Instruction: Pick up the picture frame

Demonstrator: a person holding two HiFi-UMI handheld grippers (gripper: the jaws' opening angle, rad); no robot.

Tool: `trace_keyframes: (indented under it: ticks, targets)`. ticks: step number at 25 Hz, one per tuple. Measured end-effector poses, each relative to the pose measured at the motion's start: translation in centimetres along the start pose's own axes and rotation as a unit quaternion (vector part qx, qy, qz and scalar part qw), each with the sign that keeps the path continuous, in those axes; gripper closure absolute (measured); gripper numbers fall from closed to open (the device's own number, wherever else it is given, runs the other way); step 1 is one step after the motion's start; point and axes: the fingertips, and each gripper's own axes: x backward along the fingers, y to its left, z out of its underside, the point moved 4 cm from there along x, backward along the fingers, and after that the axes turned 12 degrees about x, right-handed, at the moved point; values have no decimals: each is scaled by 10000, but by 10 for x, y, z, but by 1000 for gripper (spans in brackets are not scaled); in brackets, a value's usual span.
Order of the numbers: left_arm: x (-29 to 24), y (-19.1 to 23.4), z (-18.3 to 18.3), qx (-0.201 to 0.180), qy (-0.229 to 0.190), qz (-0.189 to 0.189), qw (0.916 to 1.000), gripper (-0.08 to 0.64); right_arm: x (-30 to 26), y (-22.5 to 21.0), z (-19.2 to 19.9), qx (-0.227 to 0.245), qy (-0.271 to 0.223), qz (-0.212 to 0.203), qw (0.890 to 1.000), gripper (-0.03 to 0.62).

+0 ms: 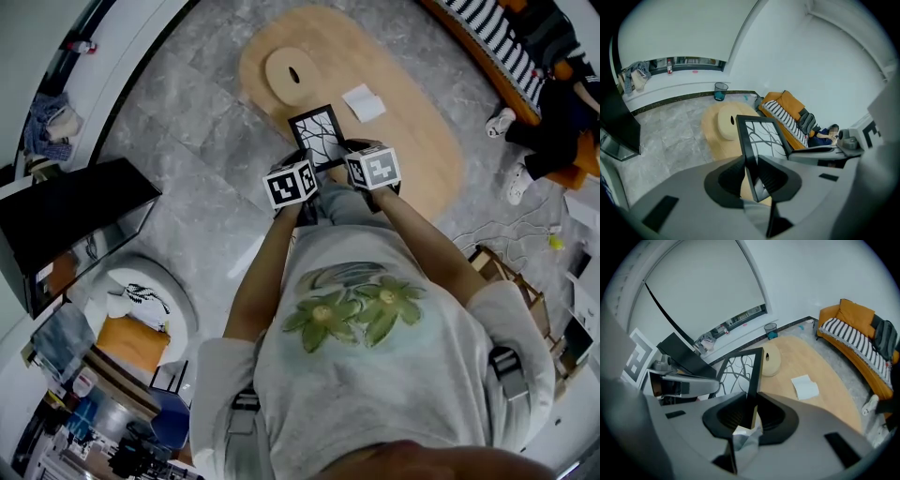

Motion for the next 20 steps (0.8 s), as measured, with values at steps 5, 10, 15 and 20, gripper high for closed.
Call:
trace_keyframes:
  ticks: [5, 10, 15, 20]
  targets:
    - [10, -4, 0, -13, -74, 11, 10000, 465, 10, 5, -4, 24, -120, -57, 9999, 506]
    - [21, -8, 1, -84, -169, 24, 9998, 463, 18, 9, -4, 20, -196, -88, 9998, 507]
    - [29, -16, 2, -181, -251, 86, 9995, 463, 28, 9, -4, 14, -313, -66, 9995, 508]
    - [39, -27, -3, -248, -420, 171, 9987, 463, 39, 9, -6, 71, -458, -71, 9989, 508]
